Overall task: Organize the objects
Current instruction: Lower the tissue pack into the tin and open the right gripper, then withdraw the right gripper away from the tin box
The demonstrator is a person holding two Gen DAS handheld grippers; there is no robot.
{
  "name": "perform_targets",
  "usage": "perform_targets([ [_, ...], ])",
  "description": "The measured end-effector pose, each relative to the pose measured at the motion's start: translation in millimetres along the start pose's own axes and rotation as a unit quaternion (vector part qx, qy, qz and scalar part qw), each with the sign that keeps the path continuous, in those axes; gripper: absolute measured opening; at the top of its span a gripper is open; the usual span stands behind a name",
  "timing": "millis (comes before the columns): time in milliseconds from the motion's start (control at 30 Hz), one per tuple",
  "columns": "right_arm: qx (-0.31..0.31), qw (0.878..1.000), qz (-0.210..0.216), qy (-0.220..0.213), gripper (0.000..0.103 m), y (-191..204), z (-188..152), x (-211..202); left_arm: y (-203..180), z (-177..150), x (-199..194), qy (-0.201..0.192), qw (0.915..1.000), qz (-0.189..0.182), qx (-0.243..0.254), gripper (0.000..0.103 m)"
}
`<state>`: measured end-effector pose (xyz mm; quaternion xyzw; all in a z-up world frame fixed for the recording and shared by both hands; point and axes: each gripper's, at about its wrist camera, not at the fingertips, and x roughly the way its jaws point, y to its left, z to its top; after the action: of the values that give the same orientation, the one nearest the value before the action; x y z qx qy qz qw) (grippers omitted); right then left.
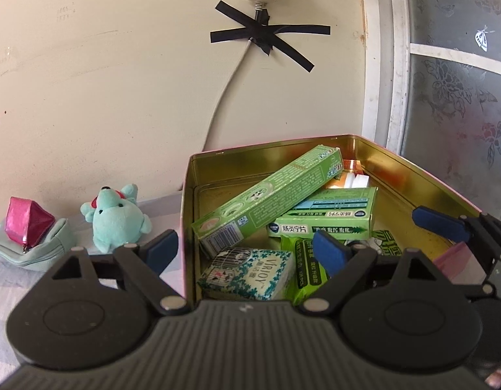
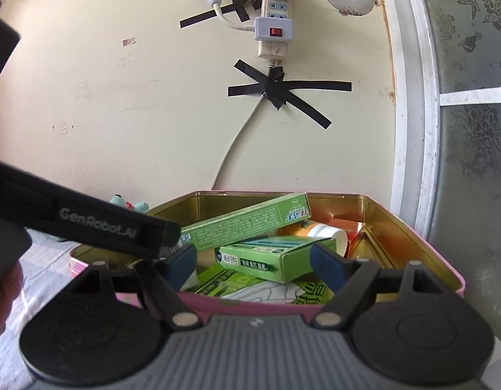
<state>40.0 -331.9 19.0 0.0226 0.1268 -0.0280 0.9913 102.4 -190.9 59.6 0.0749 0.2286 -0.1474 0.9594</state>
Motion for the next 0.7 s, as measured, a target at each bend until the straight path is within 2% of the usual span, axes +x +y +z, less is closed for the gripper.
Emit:
perform_targets([
  [100, 0.017, 1.000, 0.001, -0.002, 0.084, -5, -1, 0, 11, -6, -12, -0.006, 0.9999, 0.005, -0.008, 0.092],
  [267, 0.051, 0.998, -0.008, -0.024, 0.084, -16, -5, -5, 38, -17, -33, -0.010, 0.9995, 0.018, -0.025, 0.092],
  [433, 0.073, 0.997, -0.006, -0.029, 0.082, -19, -6, -16, 70, -40, -38, 0.014, 0.9981, 0.057, -0.014, 0.092],
  [500, 0.083, 0.996, 0.023, -0.023, 0.081, -18, -8, -27, 88, -49, -37, 0.031, 0.9970, 0.069, -0.013, 0.092],
  [600, 0.078, 0.992, 0.102, -0.002, 0.081, -4, -12, -41, 117, -63, -31, 0.060, 0.9939, 0.090, -0.015, 0.092],
  [700, 0.047, 0.984, 0.162, 0.049, 0.080, 23, -17, -48, 144, -76, -21, 0.096, 0.9895, 0.104, -0.028, 0.092],
])
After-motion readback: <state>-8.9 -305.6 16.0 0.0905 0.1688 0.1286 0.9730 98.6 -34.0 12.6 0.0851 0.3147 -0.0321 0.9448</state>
